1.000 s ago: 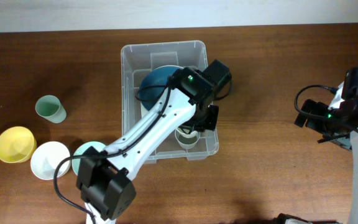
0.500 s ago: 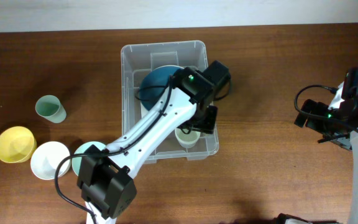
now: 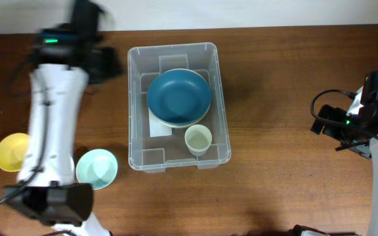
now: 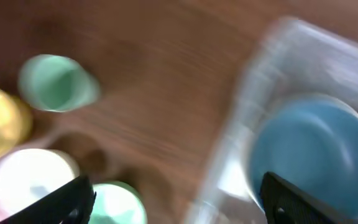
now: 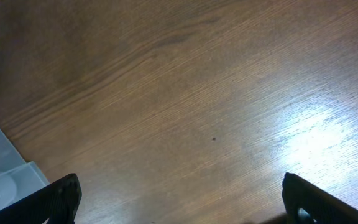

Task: Pack container
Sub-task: 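Move the left gripper back to the mint green cup and grasp it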

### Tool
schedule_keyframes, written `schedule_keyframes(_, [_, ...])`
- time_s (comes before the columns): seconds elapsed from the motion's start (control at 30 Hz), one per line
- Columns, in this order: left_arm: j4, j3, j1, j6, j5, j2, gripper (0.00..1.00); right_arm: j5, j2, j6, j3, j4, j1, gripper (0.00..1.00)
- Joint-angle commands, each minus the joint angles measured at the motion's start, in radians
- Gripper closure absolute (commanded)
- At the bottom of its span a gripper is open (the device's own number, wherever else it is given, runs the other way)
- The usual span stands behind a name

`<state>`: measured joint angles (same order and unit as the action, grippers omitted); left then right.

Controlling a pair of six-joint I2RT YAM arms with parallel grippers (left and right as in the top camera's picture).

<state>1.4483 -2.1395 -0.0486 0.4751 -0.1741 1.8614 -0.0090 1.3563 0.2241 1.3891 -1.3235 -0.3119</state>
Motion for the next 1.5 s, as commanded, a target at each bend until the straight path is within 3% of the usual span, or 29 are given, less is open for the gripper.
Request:
schedule_keyframes(0.0, [-0.008,0.000,0.150,-0.006,-0.017,0.034,0.13,-0.006,-0.013,-0.006,0.014,0.001,-0.003,0.01])
schedule_keyframes(0.17, [-0.019,0.002,0.246,-0.025,-0.014,0.150,0.13,-0.006,-0.013,-0.007,0.014,0.001,-0.003,0.01])
schedule_keyframes(0.53, [-0.042,0.002,0.290,-0.029,-0.010,0.460,0.08,-0.006,-0.013,-0.007,0.014,0.000,-0.003,0.01])
schedule_keyframes(0.7, [-0.046,0.002,0.297,-0.029,-0.011,0.485,0.11,-0.006,-0.013,-0.007,0.014,0.003,-0.003,0.01])
schedule_keyframes(0.8, [-0.053,0.002,0.297,-0.029,-0.020,0.485,0.19,-0.006,-0.013,-0.007,0.014,0.003,-0.003,0.01])
schedule_keyframes(1.27, [-0.106,0.013,0.303,-0.029,-0.026,0.543,0.22,-0.005,-0.013,-0.007,0.014,0.003,-0.003,0.01])
schedule_keyframes(1.33, [-0.106,0.013,0.303,-0.037,-0.026,0.558,0.29,-0.005,-0.013,-0.011,0.014,0.003,-0.003,0.01])
schedule_keyframes(1.47, [-0.105,0.013,0.303,-0.063,-0.026,0.562,0.57,-0.002,-0.013,-0.010,0.014,0.003,-0.003,0.01])
